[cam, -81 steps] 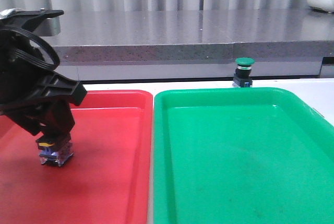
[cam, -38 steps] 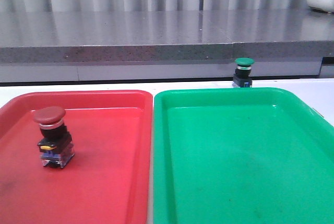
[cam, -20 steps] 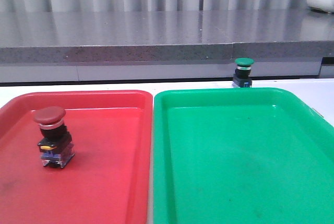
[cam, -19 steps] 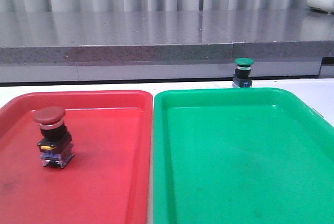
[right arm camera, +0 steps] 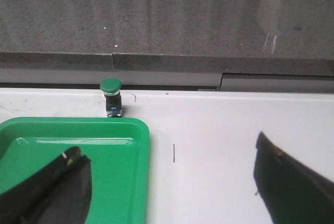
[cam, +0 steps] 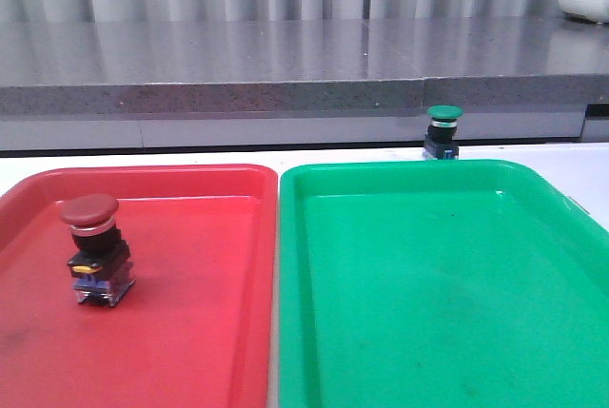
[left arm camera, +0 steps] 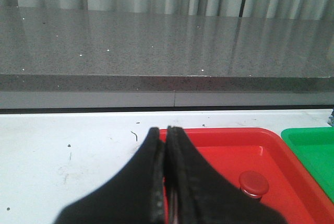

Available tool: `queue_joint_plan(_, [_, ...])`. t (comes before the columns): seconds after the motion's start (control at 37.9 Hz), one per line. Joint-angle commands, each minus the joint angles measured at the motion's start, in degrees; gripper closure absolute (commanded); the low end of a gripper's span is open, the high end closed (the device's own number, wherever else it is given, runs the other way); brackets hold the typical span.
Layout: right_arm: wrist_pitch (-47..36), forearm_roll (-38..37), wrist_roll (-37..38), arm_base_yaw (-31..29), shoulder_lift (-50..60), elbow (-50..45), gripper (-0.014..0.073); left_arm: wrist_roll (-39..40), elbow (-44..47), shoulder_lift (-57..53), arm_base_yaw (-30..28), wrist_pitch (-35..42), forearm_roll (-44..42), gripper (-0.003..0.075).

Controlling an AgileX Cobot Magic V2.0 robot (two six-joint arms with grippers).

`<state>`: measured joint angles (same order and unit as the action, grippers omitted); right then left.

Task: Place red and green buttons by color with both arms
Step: 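Raise the left gripper away from the red tray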

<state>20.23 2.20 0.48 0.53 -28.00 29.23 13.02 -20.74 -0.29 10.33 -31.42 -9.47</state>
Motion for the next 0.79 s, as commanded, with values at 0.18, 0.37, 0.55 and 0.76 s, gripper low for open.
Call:
queue_joint_plan(0.18, [-4.51, -0.2, -0.48, -0.32, -0.56, 2.09, -0.005, 0.4, -1.49, -0.86, -0.1, 4.21, 0.26, 0.074])
queue_joint_plan(0.37, [-7.87, -0.2, -0.48, -0.32, -1.7, 2.09, -0.005, 0.4, -1.49, -0.86, -0.1, 4.21, 0.26, 0.074])
queue_joint_plan(0.55, [-14.58, -0.15, -0.48, -0.32, -12.62, 5.11, -0.005, 0.4, -1.49, -0.86, -0.1, 4.21, 0.26, 0.074])
queue_joint_plan(0.76, [-13.99, -0.15, -0.48, -0.32, -29.82, 14.57, -0.005, 0.4, -1.49, -0.86, -0.1, 4.21, 0.26, 0.074])
